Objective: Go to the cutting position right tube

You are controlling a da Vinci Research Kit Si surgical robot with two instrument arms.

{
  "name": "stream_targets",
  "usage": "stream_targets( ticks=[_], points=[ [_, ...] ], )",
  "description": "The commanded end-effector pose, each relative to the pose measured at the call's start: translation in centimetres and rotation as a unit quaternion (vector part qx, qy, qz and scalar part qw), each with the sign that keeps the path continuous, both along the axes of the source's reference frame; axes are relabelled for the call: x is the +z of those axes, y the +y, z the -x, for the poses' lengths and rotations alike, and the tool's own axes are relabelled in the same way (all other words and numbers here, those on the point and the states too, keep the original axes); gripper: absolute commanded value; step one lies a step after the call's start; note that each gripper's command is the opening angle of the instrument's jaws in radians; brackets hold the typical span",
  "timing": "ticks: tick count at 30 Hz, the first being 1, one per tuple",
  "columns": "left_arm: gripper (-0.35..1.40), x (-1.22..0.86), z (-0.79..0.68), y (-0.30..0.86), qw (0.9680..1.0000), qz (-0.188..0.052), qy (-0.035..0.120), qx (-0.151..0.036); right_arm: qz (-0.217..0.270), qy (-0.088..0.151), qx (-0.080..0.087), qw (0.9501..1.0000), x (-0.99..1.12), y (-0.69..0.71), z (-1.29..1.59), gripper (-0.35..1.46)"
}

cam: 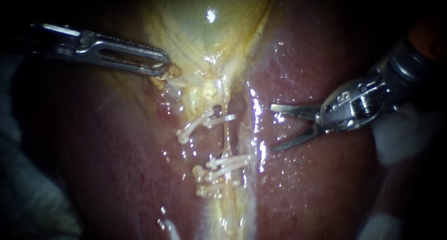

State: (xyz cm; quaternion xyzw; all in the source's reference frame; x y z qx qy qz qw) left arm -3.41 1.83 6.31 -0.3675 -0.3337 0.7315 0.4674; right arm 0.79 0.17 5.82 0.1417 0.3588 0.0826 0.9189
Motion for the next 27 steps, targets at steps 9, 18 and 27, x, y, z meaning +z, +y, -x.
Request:
stream_targets(
  ticks=[9, 18, 27],
  points=[
    [-0.35, -0.44, -0.42, 0.22, 0.9998, 0.002, 0.004, -0.021, 0.0, 0.0, 0.0, 1.0, -0.02, -0.01, 0.0, 1.44],
    [-0.35, -0.83, -0.65, 0.36, 0.9992, 0.01, 0.0, -0.038, -0.001, 0.001, -0.001, 1.0, -0.02, -0.01, -0.01, 1.44],
    [-0.35, -0.88, -0.59, 0.32, 0.9992, 0.012, 0.002, -0.039, -0.027, 0.029, -0.008, 0.9992, 0.01, -0.03, -0.11, 1.44]
  ],
)
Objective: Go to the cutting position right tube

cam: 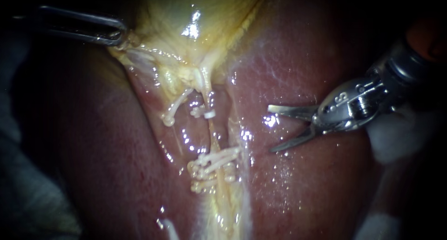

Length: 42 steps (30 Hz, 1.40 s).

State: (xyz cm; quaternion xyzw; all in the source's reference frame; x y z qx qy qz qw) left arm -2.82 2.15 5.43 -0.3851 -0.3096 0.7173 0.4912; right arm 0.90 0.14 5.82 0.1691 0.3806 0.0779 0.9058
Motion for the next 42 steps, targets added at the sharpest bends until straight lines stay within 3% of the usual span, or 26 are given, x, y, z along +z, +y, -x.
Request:
stream_targets(
  ticks=[1, 3, 11, 16, 22, 29, 33, 38, 42],
  points=[
    [-0.35, 0.0, 0.01, 0.0, 1.0, 0.0, 0.001, 0.0, -0.012, 0.014, 0.007, 0.9998, 0.03, -0.01, -0.01, 1.43],
    [-0.35, -0.02, 0.02, -0.01, 1.0, 0.001, 0.002, -0.002, -0.043, 0.035, 0.003, 0.9985, 0.09, -0.04, -0.05, 1.43],
    [-0.35, -0.08, 0.06, -0.06, 1.0, 0.002, 0.002, -0.001, -0.102, 0.054, 0.014, 0.9932, 0.44, -0.16, -0.2, 1.41],
    [-0.35, -0.11, 0.08, -0.08, 1.0, 0.004, 0.001, 0.0, -0.167, 0.04, 0.049, 0.9839, 0.66, -0.11, -0.27, 1.39],
    [-0.35, -0.15, 0.11, -0.11, 1.0, 0.002, 0.0, 0.002, -0.211, 0.037, 0.075, 0.9738, 0.87, -0.05, -0.33, 1.39],
    [-0.35, -0.18, 0.12, -0.13, 1.0, 0.001, -0.001, 0.002, -0.239, 0.044, 0.077, 0.967, 1.0, -0.05, -0.39, 1.39],
    [-0.35, -0.18, 0.12, -0.13, 1.0, 0.001, -0.001, 0.002, -0.252, 0.059, 0.066, 0.9637, 1.05, -0.08, -0.47, 1.38],
    [-0.35, -0.18, 0.13, -0.13, 1.0, 0.003, -0.001, 0.004, -0.25, 0.081, 0.051, 0.9636, 1.08, -0.1, -0.63, 1.38],
    [-0.35, -0.19, 0.14, -0.14, 1.0, 0.003, -0.001, 0.004, -0.247, 0.094, 0.05, 0.9631, 1.1, -0.09, -0.76, 1.38]
  ],
)
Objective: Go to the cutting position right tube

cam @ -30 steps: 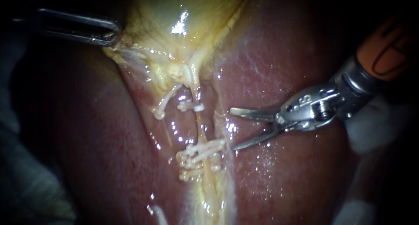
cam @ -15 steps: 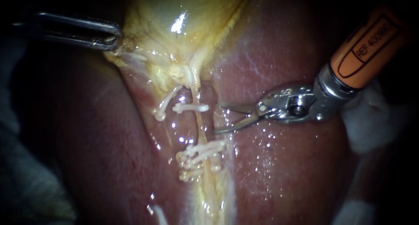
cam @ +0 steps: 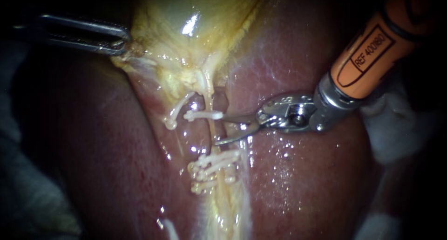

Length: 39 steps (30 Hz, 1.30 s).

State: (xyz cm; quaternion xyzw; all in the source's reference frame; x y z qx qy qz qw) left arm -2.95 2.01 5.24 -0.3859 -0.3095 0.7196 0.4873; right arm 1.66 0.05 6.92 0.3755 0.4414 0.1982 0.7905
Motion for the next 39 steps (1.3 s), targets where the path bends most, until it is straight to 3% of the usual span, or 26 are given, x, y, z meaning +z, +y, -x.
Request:
stream_targets(
  ticks=[1, 16, 27, 33, 39],
  points=[
    [-0.35, 0.0, 0.0, 0.0, 1.0, 0.0, 0.0, 0.0, 0.0, 0.002, -0.001, 1.0, 0.0, 0.0, -0.03, 1.38],
    [-0.35, 0.0, 0.03, 0.0, 1.0, 0.0, 0.0, 0.0, 0.007, 0.012, 0.007, 0.9999, 0.2, -0.19, -0.42, 1.39],
    [-0.35, 0.01, 0.06, 0.01, 1.0, 0.0, 0.0, 0.0, 0.002, 0.032, 0.007, 0.9995, 0.21, -0.2, -0.58, 1.38],
    [-0.35, 0.01, 0.06, 0.01, 1.0, 0.0, 0.0, 0.0, -0.001, 0.049, -0.007, 0.9988, 0.16, -0.26, -0.61, 1.38],
    [-0.35, 0.01, 0.05, 0.01, 1.0, 0.0, 0.0, 0.0, -0.011, 0.082, -0.01, 0.9965, -0.05, -0.38, -0.61, 1.39]
  ],
)
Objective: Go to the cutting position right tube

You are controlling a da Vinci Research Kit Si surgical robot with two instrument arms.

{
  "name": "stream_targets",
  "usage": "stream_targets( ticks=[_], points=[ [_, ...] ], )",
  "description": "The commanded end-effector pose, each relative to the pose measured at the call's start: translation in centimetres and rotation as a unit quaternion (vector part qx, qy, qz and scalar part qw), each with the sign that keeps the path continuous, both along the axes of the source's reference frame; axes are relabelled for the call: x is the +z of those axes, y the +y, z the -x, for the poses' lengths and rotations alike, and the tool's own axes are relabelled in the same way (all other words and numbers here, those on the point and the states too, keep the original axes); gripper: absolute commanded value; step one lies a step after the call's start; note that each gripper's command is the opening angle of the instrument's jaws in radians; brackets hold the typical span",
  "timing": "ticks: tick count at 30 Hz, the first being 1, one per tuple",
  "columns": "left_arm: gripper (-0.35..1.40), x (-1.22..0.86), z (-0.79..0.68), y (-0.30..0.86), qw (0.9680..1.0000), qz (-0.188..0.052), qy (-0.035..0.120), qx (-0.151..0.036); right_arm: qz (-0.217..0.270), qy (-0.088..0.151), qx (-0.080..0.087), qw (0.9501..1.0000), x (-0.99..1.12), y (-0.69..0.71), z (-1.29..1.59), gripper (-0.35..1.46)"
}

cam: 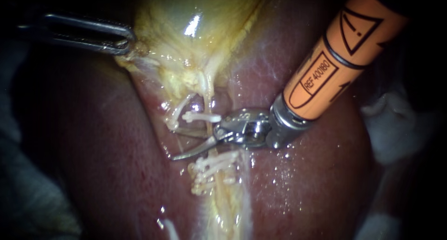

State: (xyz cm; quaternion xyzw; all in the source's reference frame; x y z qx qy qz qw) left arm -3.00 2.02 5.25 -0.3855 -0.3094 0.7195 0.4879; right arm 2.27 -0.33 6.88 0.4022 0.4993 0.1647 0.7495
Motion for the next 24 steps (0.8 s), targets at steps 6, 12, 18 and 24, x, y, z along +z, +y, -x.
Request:
stream_targets(
  ticks=[6, 12, 18, 24],
  points=[
    [-0.35, 0.01, -0.01, 0.01, 1.0, 0.0, -0.001, 0.001, -0.012, 0.034, -0.013, 0.9993, -0.27, -0.07, -0.03, 1.34],
    [-0.35, 0.02, -0.02, 0.02, 1.0, 0.0, -0.001, 0.001, -0.02, 0.058, -0.029, 0.9977, -0.43, -0.07, -0.05, 1.31],
    [-0.35, 0.02, -0.02, 0.02, 1.0, 0.0, -0.001, 0.001, -0.023, 0.062, -0.035, 0.9972, -0.44, -0.06, -0.05, 1.29],
    [-0.35, 0.02, -0.01, 0.02, 1.0, 0.0, -0.001, 0.001, -0.023, 0.062, -0.035, 0.9972, -0.44, -0.06, -0.05, 1.29]
  ],
)
